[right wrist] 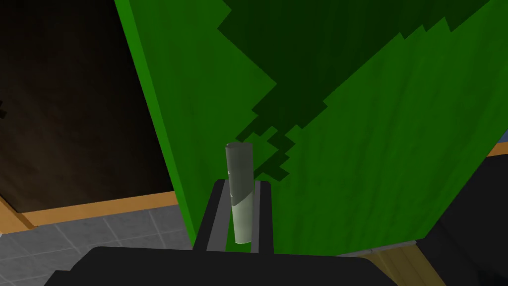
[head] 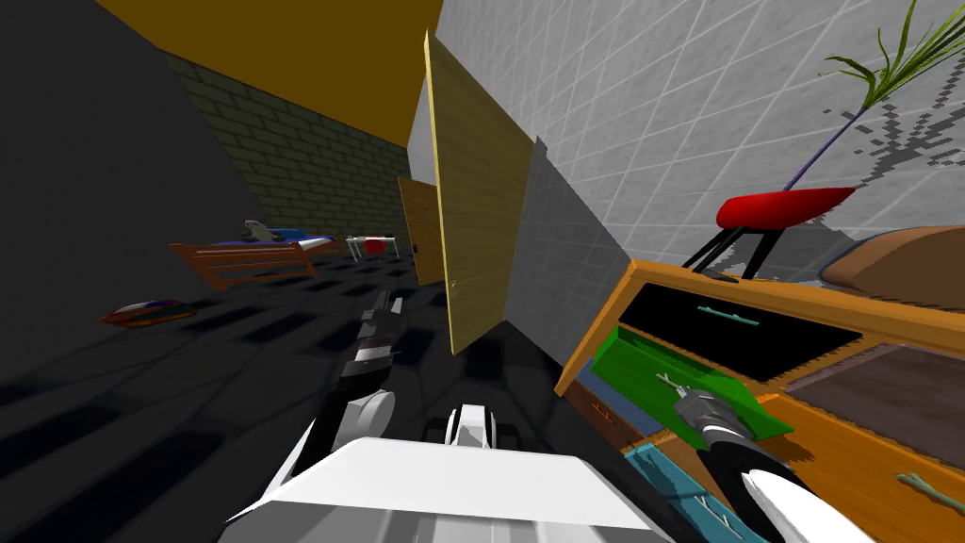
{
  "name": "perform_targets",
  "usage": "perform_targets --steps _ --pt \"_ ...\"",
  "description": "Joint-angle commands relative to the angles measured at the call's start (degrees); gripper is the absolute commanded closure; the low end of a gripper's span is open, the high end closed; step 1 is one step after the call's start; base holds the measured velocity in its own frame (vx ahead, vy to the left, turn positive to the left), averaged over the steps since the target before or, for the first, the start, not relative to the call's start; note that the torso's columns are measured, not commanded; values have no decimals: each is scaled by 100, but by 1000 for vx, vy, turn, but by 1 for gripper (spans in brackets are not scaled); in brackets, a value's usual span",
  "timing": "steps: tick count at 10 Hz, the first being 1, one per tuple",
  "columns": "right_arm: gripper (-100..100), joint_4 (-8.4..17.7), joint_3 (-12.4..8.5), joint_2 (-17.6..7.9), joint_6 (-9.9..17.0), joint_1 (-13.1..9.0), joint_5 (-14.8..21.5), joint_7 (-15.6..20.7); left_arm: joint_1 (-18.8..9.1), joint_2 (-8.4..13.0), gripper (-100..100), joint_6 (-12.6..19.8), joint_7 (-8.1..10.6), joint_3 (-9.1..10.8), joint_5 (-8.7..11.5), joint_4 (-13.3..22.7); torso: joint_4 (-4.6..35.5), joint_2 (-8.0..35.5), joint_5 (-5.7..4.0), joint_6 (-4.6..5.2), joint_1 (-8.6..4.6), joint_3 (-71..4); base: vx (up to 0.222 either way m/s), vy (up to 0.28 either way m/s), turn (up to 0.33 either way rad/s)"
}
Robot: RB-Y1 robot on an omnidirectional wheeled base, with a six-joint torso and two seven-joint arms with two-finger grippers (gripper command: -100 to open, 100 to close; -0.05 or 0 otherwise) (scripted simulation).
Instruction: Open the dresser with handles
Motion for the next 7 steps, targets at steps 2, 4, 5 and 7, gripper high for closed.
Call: perform_targets --steps 2,4,5,7 --pt "-100 248 -134 -319 -69 126 -200 -167 -1 1 0 0 0 0 0 0 -2 -17 0 -6 -26 -12 -62 75 200" --pt "-100 427 -231 -534 -114 204 -332 -278 1 1 0 0 0 1 0 0 -10 -30 -13 -4 -40 -19 -47 48 134" --pt "-100 516 -280 -641 -136 243 -398 -334 1 1 0 0 0 1 0 0 -7 -26 -7 2 -33 -16 -32 45 126" --pt "-100 695 -376 -856 -181 321 -530 -445 1 1 0 0 0 1 0 0 -6 -18 -8 -4 -21 -10 -46 51 128"
